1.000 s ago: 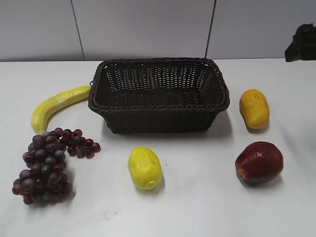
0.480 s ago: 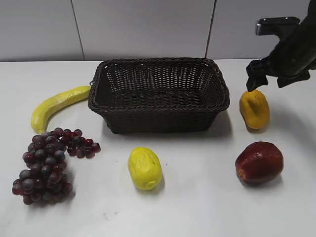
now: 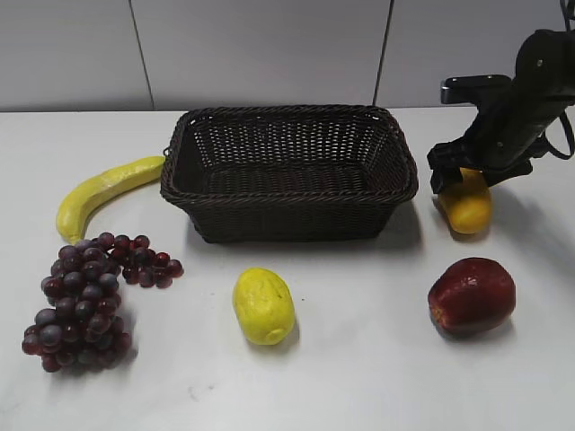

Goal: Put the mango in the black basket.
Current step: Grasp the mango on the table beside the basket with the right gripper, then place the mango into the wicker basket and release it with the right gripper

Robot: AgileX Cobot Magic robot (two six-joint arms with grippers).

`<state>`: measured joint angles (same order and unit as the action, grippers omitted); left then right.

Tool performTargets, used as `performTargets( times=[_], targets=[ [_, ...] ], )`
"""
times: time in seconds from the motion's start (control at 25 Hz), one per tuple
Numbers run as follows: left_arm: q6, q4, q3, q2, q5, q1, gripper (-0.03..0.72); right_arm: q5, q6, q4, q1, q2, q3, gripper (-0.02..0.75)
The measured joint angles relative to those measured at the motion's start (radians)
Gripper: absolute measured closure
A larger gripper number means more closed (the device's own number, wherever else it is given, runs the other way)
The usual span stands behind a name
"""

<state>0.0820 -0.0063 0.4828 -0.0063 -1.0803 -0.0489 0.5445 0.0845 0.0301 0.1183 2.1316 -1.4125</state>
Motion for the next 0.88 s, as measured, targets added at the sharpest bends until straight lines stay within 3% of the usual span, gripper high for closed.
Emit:
performTargets(
  times=[0.32,0.48,0.72,0.88],
  targets=[
    [0.000,0.000,0.000,0.000,0.000,0.000,0.456,0.001,0.000,0.008,0.000,0.028,-0.003,0.147],
    [0.000,0.000,0.000,0.000,0.000,0.000,0.456,0.097,0.000,0.008,0.000,0.029,-0.052,0.147],
    [0.000,0.000,0.000,0.000,0.000,0.000,0.456,0.338,0.000,0.009,0.016,0.013,-0.267,0.147],
    [0.000,0.000,0.000,0.000,0.000,0.000,0.456,0.422,0.000,0.012,0.083,-0.009,-0.432,0.148]
  ],
)
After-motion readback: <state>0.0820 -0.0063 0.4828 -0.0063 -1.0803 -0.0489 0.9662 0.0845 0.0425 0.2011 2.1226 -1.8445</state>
